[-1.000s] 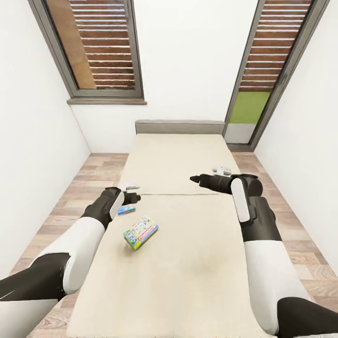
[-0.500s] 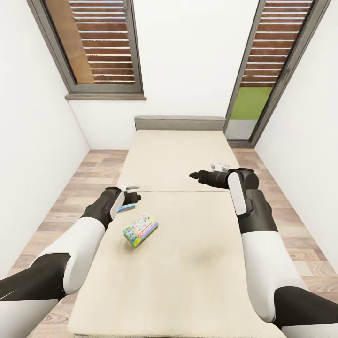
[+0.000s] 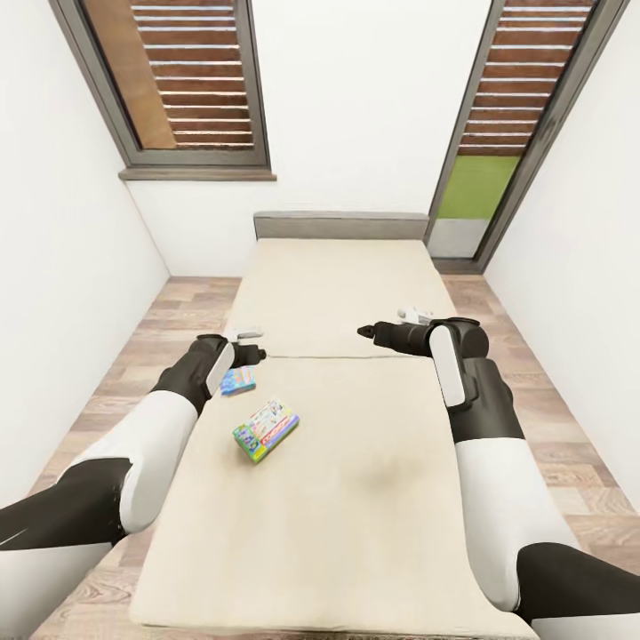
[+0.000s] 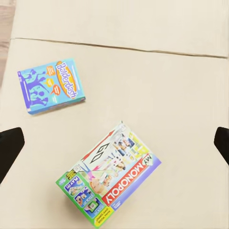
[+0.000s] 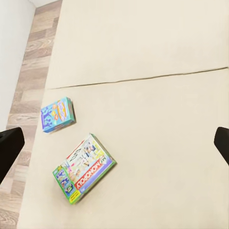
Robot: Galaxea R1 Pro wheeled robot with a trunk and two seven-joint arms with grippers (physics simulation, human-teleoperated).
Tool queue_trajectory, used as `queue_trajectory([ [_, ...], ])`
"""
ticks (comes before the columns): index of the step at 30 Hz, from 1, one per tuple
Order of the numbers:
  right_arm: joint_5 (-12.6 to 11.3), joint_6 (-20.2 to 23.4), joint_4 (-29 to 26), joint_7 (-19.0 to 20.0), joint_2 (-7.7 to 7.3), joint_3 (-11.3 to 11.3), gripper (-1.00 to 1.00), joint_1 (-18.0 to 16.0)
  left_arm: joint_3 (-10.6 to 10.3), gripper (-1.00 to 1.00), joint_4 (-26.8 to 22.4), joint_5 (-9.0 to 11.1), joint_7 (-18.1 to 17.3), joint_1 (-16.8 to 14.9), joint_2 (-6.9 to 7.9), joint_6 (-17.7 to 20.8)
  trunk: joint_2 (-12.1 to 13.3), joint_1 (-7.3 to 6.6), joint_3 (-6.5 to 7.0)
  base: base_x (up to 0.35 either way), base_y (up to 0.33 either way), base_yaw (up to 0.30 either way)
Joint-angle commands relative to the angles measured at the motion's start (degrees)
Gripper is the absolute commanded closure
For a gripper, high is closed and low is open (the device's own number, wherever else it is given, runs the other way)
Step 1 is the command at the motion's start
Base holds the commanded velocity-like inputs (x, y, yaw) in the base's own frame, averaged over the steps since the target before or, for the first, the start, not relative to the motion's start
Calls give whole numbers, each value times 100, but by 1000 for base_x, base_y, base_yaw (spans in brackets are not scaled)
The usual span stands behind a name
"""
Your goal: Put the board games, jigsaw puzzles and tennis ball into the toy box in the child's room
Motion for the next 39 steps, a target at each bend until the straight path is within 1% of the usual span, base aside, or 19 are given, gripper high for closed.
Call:
queue_trajectory([
  [1,8,27,-5,20,6,-14,-100,-5,34,-100,0,18,22,-33,-5,30,-7,1,-17,0,0,0],
  [10,-21,27,-27,20,6,-9,-100,-4,34,-100,31,19,34,-298,-8,52,-7,1,-100,0,0,0],
  [24,-61,27,-111,20,38,18,-100,-29,38,-100,44,19,47,-362,-37,36,-7,1,-231,0,0,0],
  [30,-63,27,-77,20,41,13,-100,-189,42,-100,46,19,51,-363,-54,34,-7,1,-286,0,0,0],
  [32,-63,27,-45,20,41,7,-100,-306,42,-100,46,19,54,-364,-60,34,-7,1,-305,0,0,0],
  [39,-63,27,26,20,30,-12,-100,-550,43,-100,52,19,57,-366,-65,27,-7,1,-370,0,0,0],
])
